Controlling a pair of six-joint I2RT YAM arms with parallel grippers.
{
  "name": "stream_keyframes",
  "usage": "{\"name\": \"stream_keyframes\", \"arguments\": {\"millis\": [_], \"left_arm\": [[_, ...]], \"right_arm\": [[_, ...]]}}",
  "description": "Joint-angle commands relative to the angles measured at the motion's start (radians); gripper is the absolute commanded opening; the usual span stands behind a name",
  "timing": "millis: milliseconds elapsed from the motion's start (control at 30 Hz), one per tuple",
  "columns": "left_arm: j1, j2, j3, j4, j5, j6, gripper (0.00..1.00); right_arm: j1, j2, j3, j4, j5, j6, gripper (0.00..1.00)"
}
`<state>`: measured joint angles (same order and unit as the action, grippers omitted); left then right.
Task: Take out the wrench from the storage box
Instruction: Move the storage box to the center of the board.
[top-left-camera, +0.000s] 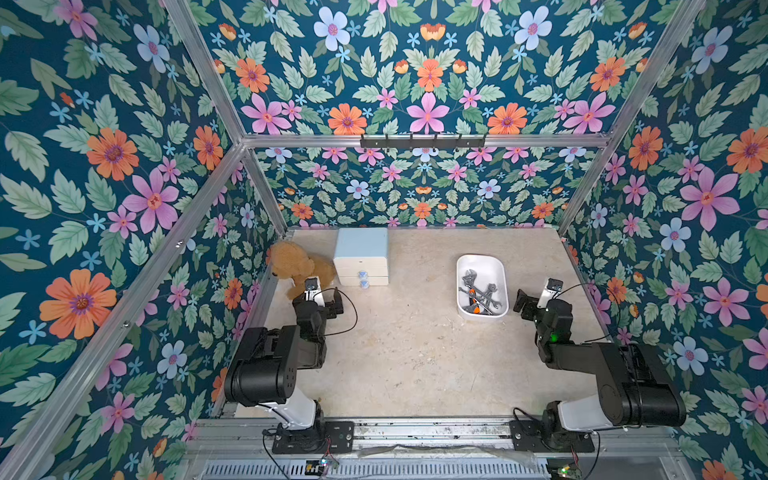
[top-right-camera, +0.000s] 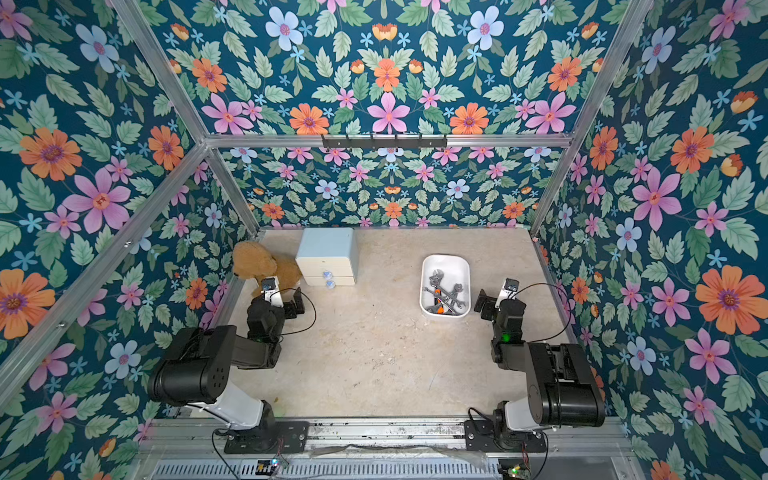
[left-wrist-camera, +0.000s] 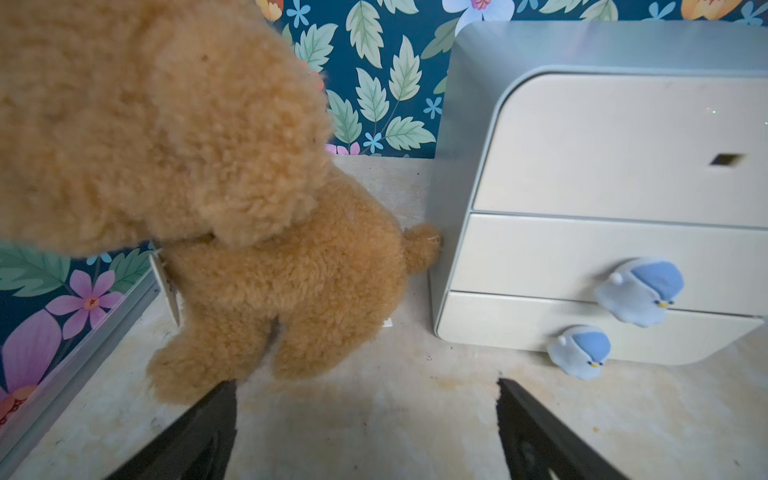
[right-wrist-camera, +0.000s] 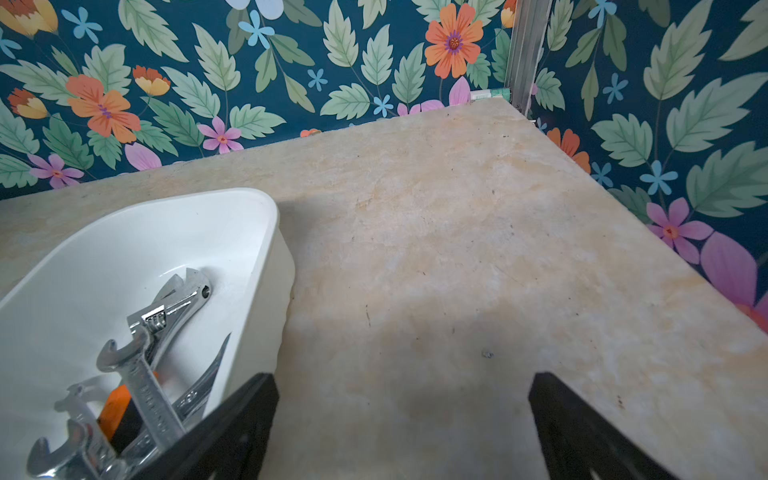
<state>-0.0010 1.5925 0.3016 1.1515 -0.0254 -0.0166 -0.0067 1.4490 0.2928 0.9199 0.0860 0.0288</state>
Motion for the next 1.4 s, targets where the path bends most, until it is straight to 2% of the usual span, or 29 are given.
{"name": "stream_keyframes", "arguments": {"millis": [0,667,733,833,933,1000,1067,1133,1200,1267,1367], "left_arm": [[0.001,0.0,0.002,0.016,0.004,0.007,1.0],[0.0,0.0,0.003,0.016,0.003,0.006,1.0],[-0.005,-0.003,-0.001,0.021,-0.012,0.007,1.0],[-0.037,-0.048,-0.014,0.008,-0.148,-0.009,1.0],[-0.088,-0.126,-0.038,-0.011,-0.262,0.006,1.0],[-0.158,-0.187,-0.031,-0.06,-0.376,0.048,1.0],[-0.219,-0.253,-0.019,-0.11,-0.489,0.058,1.0],[-0.268,-0.336,0.021,-0.234,-0.546,0.023,1.0],[-0.288,-0.405,0.126,-0.483,-0.558,-0.092,1.0],[-0.295,-0.417,0.238,-0.696,-0.515,-0.192,1.0],[-0.35,-0.384,0.36,-0.875,-0.52,-0.275,1.0]], "right_arm": [[0.0,-0.001,0.003,0.02,0.006,0.0,0.99],[0.001,-0.001,0.001,0.022,0.013,0.0,0.99],[0.021,-0.01,0.0,0.02,0.105,0.009,0.99],[0.059,-0.041,-0.004,0.018,0.231,0.006,0.99],[0.136,-0.14,0.05,-0.147,0.389,-0.028,0.99],[0.224,-0.235,0.106,-0.305,0.541,-0.041,0.99],[0.278,-0.309,0.158,-0.456,0.588,-0.024,0.99],[0.312,-0.369,0.194,-0.555,0.596,0.021,0.99],[0.329,-0.424,0.231,-0.649,0.547,0.116,0.99],[0.33,-0.446,0.303,-0.796,0.452,0.202,0.99],[0.329,-0.395,0.431,-0.97,0.325,0.279,0.99]]}}
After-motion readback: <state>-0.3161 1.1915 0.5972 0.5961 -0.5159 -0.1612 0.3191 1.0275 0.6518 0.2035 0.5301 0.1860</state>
